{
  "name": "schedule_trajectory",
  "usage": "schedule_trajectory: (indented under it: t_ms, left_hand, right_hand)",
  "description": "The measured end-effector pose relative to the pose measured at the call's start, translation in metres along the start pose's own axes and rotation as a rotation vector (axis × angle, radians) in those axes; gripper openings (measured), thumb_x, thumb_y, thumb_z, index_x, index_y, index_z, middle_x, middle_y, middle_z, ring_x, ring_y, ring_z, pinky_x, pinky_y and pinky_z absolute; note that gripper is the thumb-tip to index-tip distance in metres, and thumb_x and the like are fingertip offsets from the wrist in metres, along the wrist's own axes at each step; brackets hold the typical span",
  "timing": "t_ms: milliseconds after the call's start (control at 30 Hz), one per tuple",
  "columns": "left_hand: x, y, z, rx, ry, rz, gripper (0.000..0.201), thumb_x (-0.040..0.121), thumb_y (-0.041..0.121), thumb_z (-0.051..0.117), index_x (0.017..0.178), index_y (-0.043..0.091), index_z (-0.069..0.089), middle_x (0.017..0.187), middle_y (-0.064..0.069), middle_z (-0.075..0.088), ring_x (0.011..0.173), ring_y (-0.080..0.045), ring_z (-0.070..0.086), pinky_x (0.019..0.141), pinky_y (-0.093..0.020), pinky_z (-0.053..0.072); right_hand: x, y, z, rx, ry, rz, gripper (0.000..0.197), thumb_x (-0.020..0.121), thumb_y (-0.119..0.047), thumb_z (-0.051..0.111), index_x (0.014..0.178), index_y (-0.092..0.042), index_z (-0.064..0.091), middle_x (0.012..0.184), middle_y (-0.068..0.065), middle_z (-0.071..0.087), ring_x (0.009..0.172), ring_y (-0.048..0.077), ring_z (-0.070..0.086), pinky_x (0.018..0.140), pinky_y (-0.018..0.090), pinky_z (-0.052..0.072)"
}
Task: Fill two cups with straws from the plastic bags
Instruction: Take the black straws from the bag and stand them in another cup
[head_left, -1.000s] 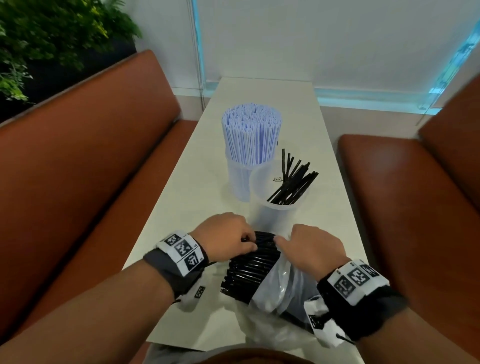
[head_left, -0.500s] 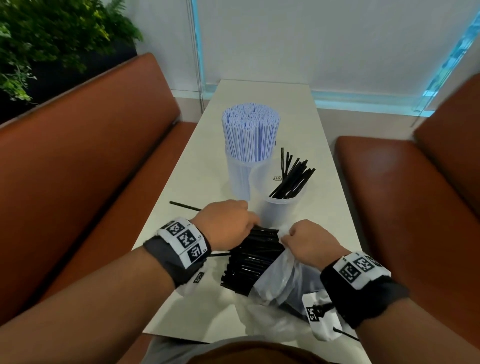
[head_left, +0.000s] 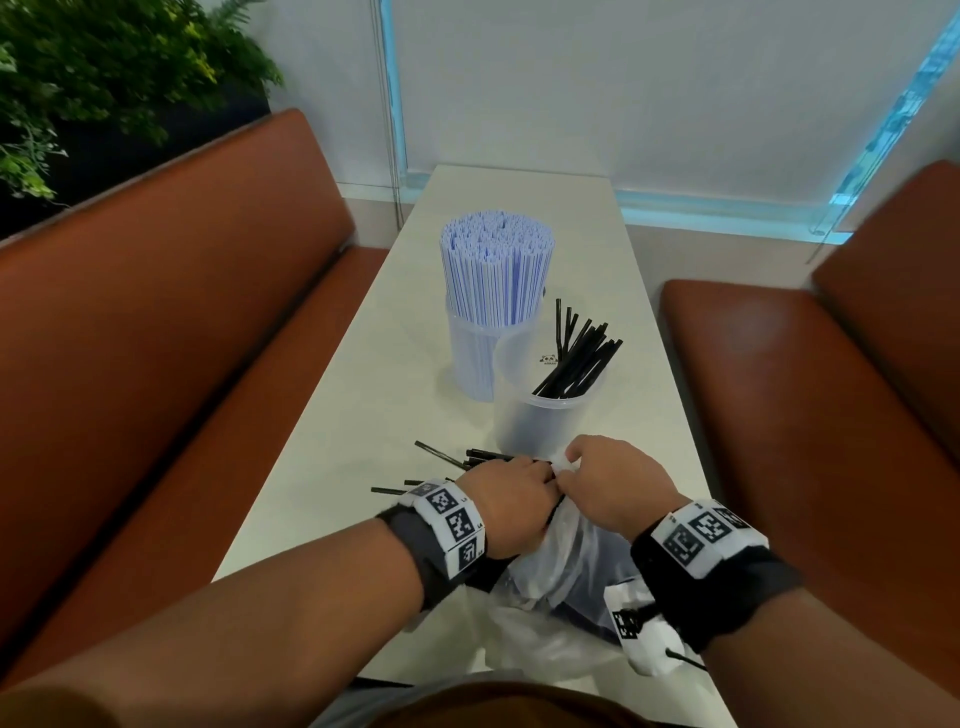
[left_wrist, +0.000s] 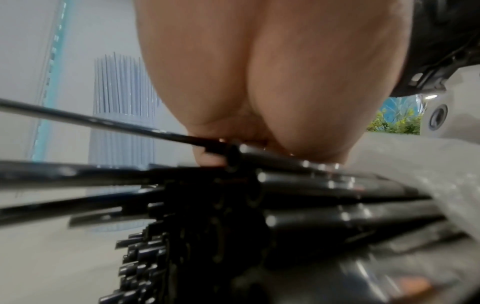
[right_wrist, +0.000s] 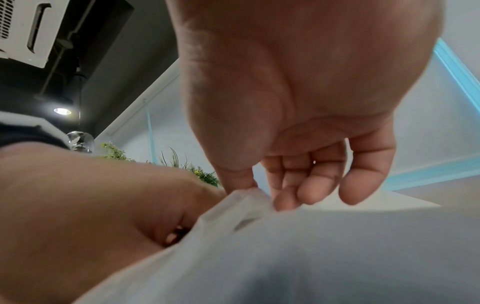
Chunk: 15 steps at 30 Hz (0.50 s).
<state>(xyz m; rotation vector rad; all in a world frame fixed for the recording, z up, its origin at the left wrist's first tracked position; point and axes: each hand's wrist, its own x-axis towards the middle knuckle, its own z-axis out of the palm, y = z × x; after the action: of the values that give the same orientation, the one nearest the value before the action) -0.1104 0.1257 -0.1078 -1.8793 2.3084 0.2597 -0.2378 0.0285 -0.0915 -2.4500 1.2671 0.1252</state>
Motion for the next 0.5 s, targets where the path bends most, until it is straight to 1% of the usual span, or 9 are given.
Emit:
schedule_trajectory:
  t_ms: [33,67,100,200,267,333,433,500]
  left_hand:
    - [0.001,0.000,-0.001,0.039,0.016,-0.001,0.035,0.099,0.023,0.047,0.129,0.007,0.053,0.125,-0.012,0.054,0.109,-0.031,0.056,0.090,-0.042,0.047]
    - [0.002,0.000,-0.002,0.073,0.033,-0.007,0.032,0.100,0.022,0.046,0.127,0.008,0.054,0.123,-0.011,0.056,0.106,-0.030,0.057,0.086,-0.041,0.045]
    - [0.003,0.000,-0.002,0.094,0.046,-0.015,0.031,0.100,0.022,0.044,0.126,0.010,0.054,0.122,-0.010,0.057,0.104,-0.029,0.058,0.084,-0.040,0.043]
    - [0.003,-0.001,0.000,0.134,0.053,-0.034,0.032,0.101,0.023,0.042,0.130,0.012,0.051,0.125,-0.008,0.056,0.106,-0.029,0.057,0.090,-0.042,0.040]
    - [0.002,-0.002,0.001,0.158,0.058,-0.038,0.033,0.102,0.023,0.043,0.131,0.011,0.051,0.127,-0.009,0.055,0.110,-0.029,0.056,0.093,-0.042,0.040]
    - [0.000,-0.004,0.001,0.160,0.077,-0.047,0.033,0.100,0.023,0.045,0.130,0.009,0.051,0.126,-0.010,0.055,0.112,-0.029,0.055,0.093,-0.041,0.042]
    - [-0.003,-0.009,0.000,0.175,0.119,-0.076,0.031,0.100,0.021,0.044,0.127,0.008,0.051,0.120,-0.011,0.055,0.109,-0.029,0.055,0.081,-0.039,0.041]
    - [-0.007,-0.015,-0.001,0.192,0.125,-0.103,0.027,0.100,0.017,0.042,0.124,0.009,0.051,0.116,-0.011,0.057,0.105,-0.031,0.056,0.077,-0.039,0.039]
  right_hand:
    - [-0.001,0.000,0.000,0.006,0.014,0.002,0.036,0.093,-0.043,0.053,0.122,-0.022,0.059,0.119,0.002,0.063,0.109,0.024,0.060,0.088,0.036,0.049]
    - [-0.002,0.000,0.000,0.019,0.029,0.004,0.039,0.093,-0.043,0.052,0.127,-0.026,0.057,0.122,0.002,0.060,0.112,0.024,0.059,0.091,0.037,0.049]
    - [-0.003,0.000,-0.001,0.031,0.040,0.003,0.041,0.093,-0.044,0.051,0.131,-0.029,0.055,0.126,0.002,0.057,0.116,0.024,0.057,0.094,0.039,0.049]
    - [-0.004,0.001,0.000,0.031,0.024,-0.015,0.044,0.095,-0.042,0.047,0.137,-0.033,0.051,0.132,0.003,0.054,0.122,0.025,0.053,0.098,0.042,0.047]
    - [-0.004,0.001,0.000,0.044,-0.002,-0.028,0.043,0.096,-0.040,0.046,0.138,-0.034,0.052,0.134,0.002,0.053,0.124,0.026,0.051,0.100,0.042,0.046]
    - [-0.004,0.002,0.001,0.066,-0.016,-0.033,0.042,0.097,-0.038,0.045,0.138,-0.033,0.053,0.134,0.002,0.053,0.124,0.026,0.051,0.101,0.041,0.045]
    - [-0.002,0.003,0.004,0.100,-0.012,-0.044,0.040,0.098,-0.035,0.046,0.136,-0.030,0.054,0.133,0.002,0.056,0.122,0.025,0.053,0.102,0.040,0.044]
    - [0.000,0.003,0.006,0.127,-0.010,-0.051,0.038,0.098,-0.033,0.047,0.135,-0.028,0.056,0.132,0.002,0.057,0.121,0.024,0.054,0.102,0.038,0.044]
